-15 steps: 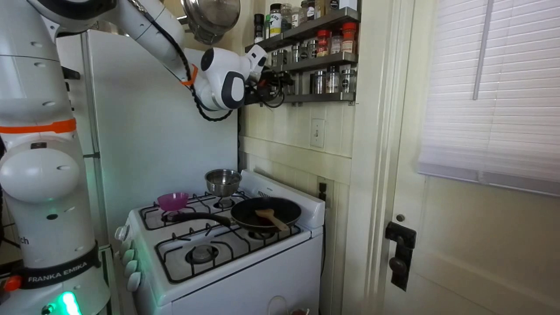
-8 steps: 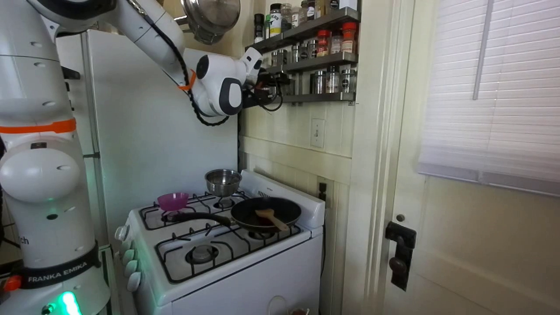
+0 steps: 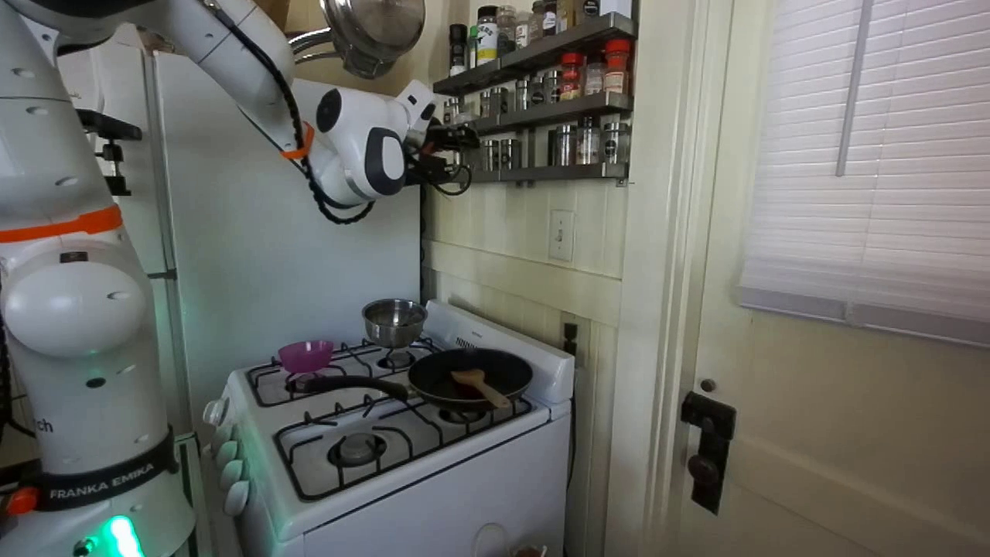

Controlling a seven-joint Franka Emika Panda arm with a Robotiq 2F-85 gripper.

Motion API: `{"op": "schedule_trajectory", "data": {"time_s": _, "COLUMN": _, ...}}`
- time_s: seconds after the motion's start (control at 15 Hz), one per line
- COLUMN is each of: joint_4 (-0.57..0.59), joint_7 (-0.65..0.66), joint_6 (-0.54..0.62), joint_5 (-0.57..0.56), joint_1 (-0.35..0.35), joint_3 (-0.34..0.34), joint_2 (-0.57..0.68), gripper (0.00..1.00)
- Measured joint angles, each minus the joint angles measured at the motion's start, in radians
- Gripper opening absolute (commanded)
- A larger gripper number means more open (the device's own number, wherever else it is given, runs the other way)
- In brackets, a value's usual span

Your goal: Put the spice bottle on the counter

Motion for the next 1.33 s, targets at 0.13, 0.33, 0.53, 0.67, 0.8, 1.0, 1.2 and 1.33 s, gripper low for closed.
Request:
{"op": "schedule_trajectory", "data": {"time_s": 0.13, "joint_4": -0.052, "joint_7": 0.026, "joint_6": -0.042, "joint_5": 0.003, "joint_1": 0.016, "joint_3": 0.006, "joint_2": -0.049, "gripper": 0.24}}
{"op": "schedule_trajectory", "data": {"time_s": 0.33, "joint_4": -0.141, "joint_7": 0.037, "joint_6": -0.167, "joint_5": 0.088, "joint_1": 0.031, "joint_3": 0.016, "joint_2": -0.135, "gripper": 0.24}}
{"op": "schedule_trajectory", "data": {"time_s": 0.53, "joint_4": -0.215, "joint_7": 0.037, "joint_6": -0.359, "joint_5": 0.174, "joint_1": 0.006, "joint_3": 0.06, "joint_2": -0.234, "gripper": 0.24}}
{"op": "schedule_trajectory", "data": {"time_s": 0.67, "joint_4": -0.24, "joint_7": 0.038, "joint_6": -0.508, "joint_5": 0.197, "joint_1": -0.02, "joint_3": 0.088, "joint_2": -0.298, "gripper": 0.24}}
{"op": "schedule_trajectory", "data": {"time_s": 0.8, "joint_4": -0.248, "joint_7": 0.038, "joint_6": -0.638, "joint_5": 0.209, "joint_1": 0.021, "joint_3": 0.059, "joint_2": -0.341, "gripper": 0.24}}
{"op": "schedule_trajectory", "data": {"time_s": 1.0, "joint_4": -0.248, "joint_7": 0.005, "joint_6": -0.711, "joint_5": 0.3, "joint_1": 0.212, "joint_3": -0.074, "joint_2": -0.354, "gripper": 0.49}}
{"op": "schedule_trajectory", "data": {"time_s": 1.2, "joint_4": -0.248, "joint_7": -0.004, "joint_6": -0.716, "joint_5": 0.32, "joint_1": 0.263, "joint_3": -0.11, "joint_2": -0.353, "gripper": 0.49}}
{"op": "schedule_trajectory", "data": {"time_s": 1.33, "joint_4": -0.248, "joint_7": -0.004, "joint_6": -0.716, "joint_5": 0.321, "joint_1": 0.263, "joint_3": -0.11, "joint_2": -0.353, "gripper": 0.49}}
